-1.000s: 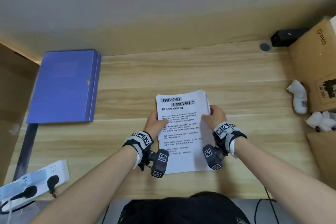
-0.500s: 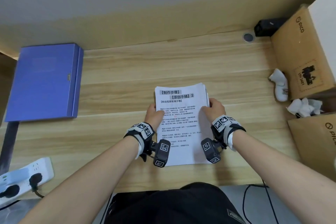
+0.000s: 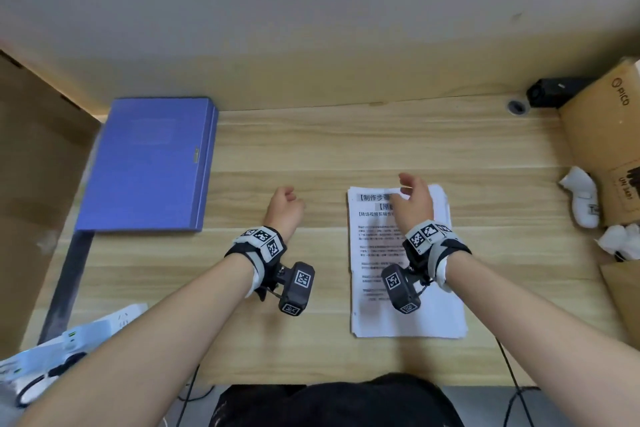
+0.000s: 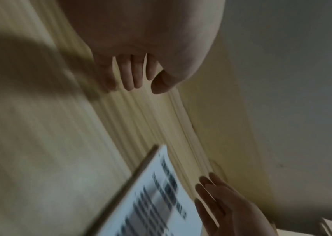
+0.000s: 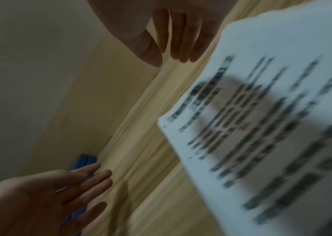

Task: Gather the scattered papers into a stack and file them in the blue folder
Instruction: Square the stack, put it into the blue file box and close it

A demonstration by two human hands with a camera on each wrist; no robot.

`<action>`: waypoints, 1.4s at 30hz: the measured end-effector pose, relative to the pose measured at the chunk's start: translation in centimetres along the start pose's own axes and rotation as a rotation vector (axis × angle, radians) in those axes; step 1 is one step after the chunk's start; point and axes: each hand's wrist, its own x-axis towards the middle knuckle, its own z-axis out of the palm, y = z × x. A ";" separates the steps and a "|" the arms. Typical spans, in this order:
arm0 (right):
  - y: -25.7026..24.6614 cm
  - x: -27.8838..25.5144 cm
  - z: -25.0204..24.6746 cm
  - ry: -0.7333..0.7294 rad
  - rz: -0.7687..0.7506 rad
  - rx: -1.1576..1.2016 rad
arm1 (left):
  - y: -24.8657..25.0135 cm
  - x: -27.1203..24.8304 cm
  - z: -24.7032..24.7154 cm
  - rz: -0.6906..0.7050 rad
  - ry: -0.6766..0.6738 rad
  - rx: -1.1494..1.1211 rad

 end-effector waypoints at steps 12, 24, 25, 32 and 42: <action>-10.7 -4.1 20.3 -0.445 0.062 0.117 | -1.9 5.0 -20.7 0.192 0.266 -0.108; -13.5 -7.2 32.9 -0.605 0.072 0.006 | -8.4 9.5 -33.8 -0.087 0.442 0.110; -13.5 -7.3 33.3 -0.621 0.068 0.018 | -8.6 9.8 -34.0 -0.124 0.413 0.092; -12.6 -7.6 32.7 -0.658 -0.055 0.027 | -8.3 9.9 -32.8 -0.124 0.407 -0.026; -8.8 -7.2 24.9 -0.501 -0.067 0.069 | -6.7 7.2 -25.3 -0.037 0.268 -0.184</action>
